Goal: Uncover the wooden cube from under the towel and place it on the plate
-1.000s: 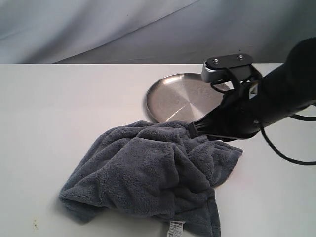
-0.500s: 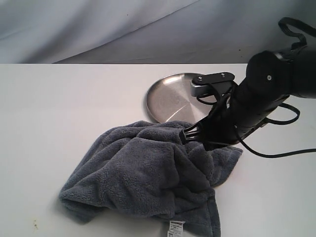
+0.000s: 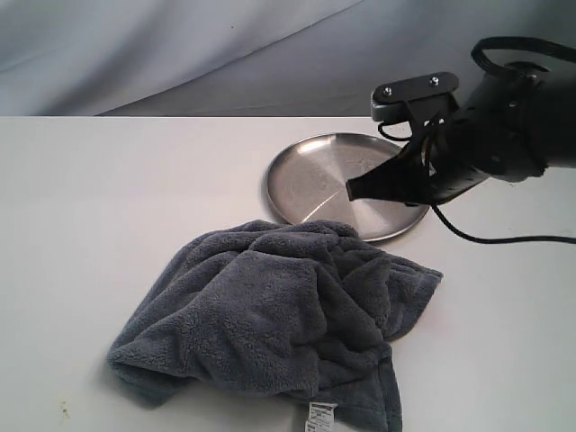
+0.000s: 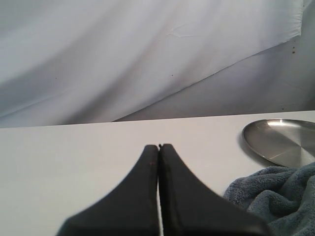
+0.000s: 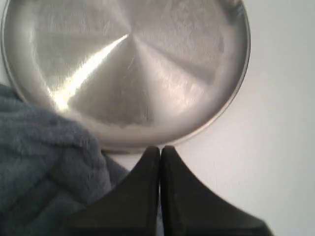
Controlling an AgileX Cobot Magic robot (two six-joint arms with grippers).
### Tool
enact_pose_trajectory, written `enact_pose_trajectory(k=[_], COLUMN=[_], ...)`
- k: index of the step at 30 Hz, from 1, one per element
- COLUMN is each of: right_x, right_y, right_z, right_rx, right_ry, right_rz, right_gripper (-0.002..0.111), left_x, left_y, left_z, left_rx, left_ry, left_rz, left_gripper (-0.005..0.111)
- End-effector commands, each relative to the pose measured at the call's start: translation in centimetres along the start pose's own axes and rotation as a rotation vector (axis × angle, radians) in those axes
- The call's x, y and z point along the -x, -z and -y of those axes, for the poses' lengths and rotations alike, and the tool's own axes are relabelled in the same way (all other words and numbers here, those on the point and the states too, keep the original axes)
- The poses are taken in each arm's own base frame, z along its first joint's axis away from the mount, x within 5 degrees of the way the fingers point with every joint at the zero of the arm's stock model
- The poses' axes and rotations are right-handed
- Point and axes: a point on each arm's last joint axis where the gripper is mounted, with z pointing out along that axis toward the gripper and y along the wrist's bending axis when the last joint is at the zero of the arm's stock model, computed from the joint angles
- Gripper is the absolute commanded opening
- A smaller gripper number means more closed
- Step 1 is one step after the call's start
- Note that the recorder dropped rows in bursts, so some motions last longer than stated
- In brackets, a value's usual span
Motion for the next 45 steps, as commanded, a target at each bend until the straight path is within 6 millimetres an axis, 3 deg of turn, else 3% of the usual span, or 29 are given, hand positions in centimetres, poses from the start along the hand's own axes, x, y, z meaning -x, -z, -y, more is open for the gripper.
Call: enact_pose_trajectory(k=[1, 11, 15, 18, 23, 30, 35, 42, 45], right_x=[2.7, 8.0, 9.5, 9.6, 7.6, 4.6, 1.7, -3.1, -6.2], right_y=[-1.4, -5.8, -6.8, -6.3, -3.3, 1.5, 4.6, 6.5, 7.5], right_z=[-0.7, -3.9, -6.8, -9.4, -14.5, -17.6, -19.6, -16.3, -13.1], right_rx=[-0.019, 0.063, 0.216, 0.302, 0.476, 0.464, 0.431, 0.410, 0.364], right_ry=[-0.022, -0.088, -0.091, -0.022, 0.149, 0.366, 0.508, 0.488, 0.437], right_rz=[0.036, -0.044, -0.100, -0.136, -0.232, -0.397, -0.411, -0.405, -0.378], right_gripper=[0.000, 0.000, 0.000, 0.000, 0.000, 0.000, 0.000, 0.000, 0.000], left_x=[-0.1, -0.1, -0.1, -0.1, -0.1, -0.1, -0.1, -0.1, -0.1], left_y=[0.0, 0.0, 0.0, 0.0, 0.0, 0.0, 0.0, 0.0, 0.0], left_z=[0.0, 0.0, 0.0, 0.0, 0.0, 0.0, 0.0, 0.0, 0.0], left_rx=[-0.005, -0.005, -0.005, -0.005, -0.005, -0.005, -0.005, -0.005, -0.005], left_ry=[0.004, 0.004, 0.004, 0.004, 0.004, 0.004, 0.004, 0.004, 0.004], left_rz=[0.003, 0.003, 0.003, 0.003, 0.003, 0.003, 0.003, 0.003, 0.003], left_gripper=[0.000, 0.000, 0.000, 0.000, 0.000, 0.000, 0.000, 0.000, 0.000])
